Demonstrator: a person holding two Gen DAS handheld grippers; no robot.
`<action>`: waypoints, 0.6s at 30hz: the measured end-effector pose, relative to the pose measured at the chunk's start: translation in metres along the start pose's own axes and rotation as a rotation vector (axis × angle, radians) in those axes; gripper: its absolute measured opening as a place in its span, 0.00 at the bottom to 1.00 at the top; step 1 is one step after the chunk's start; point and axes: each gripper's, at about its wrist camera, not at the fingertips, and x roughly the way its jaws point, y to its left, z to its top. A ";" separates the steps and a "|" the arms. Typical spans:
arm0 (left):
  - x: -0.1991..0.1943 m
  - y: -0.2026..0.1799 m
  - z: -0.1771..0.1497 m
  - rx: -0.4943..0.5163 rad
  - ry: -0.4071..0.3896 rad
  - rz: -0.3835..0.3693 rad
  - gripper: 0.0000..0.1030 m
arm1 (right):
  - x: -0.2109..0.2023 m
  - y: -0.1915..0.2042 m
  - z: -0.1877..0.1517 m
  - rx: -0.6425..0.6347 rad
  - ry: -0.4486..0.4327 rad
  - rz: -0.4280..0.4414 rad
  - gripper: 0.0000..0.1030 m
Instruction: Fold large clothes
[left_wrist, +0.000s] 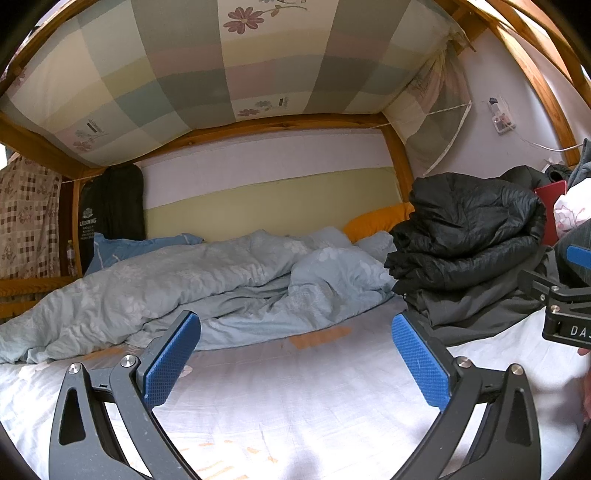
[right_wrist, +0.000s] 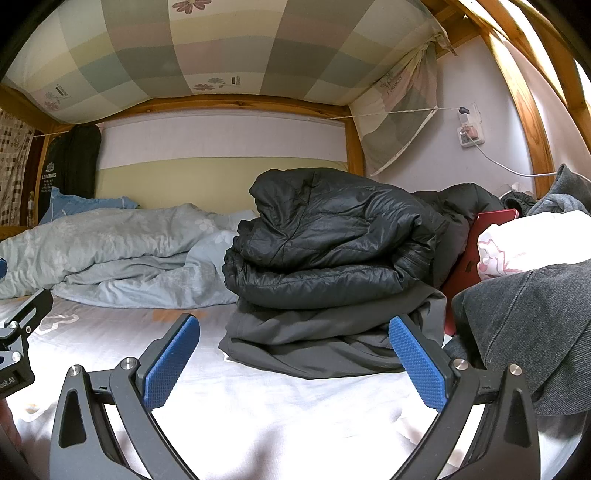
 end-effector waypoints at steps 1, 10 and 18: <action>0.000 0.000 0.000 0.000 0.000 0.000 1.00 | 0.000 0.000 0.000 0.001 0.000 0.000 1.00; -0.001 0.000 0.000 0.021 -0.011 -0.001 1.00 | 0.000 0.000 0.000 0.001 -0.003 -0.002 1.00; -0.001 0.000 0.000 0.021 -0.015 -0.006 1.00 | 0.000 0.000 -0.001 0.001 -0.007 -0.002 1.00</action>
